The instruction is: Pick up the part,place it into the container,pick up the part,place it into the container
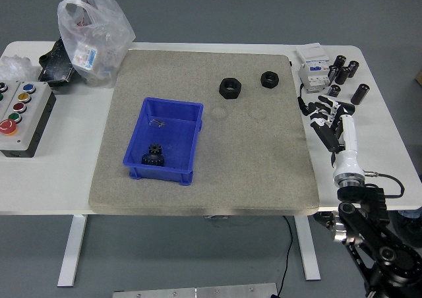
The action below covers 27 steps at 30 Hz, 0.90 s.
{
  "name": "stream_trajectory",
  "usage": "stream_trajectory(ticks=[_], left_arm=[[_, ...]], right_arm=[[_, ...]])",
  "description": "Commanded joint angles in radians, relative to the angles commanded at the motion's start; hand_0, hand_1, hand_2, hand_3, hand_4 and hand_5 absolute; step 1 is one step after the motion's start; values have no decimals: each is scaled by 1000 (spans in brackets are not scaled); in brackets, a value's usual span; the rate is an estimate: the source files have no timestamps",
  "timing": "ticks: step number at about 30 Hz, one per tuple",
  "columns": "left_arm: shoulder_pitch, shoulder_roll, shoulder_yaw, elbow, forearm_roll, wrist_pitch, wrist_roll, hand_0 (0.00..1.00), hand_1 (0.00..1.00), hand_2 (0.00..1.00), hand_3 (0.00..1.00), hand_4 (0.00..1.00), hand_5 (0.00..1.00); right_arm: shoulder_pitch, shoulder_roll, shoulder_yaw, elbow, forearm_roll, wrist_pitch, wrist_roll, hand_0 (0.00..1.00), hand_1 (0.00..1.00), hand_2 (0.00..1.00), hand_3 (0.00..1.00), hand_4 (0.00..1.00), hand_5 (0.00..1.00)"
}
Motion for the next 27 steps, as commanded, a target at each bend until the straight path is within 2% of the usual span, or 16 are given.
stream_trajectory(ticks=[15,27], left_arm=[[8,12,27,0,-53,4,1,612,603,589,620,621,367],[17,21,24,0,-40,1,1,612,603,587,619,622,349]], right_arm=[[-24,23,39,23,-12,18,-2,578,697,721,736,758,509],[-45,23,37,16,-5,24,3,584,695,720,734,760,511]])
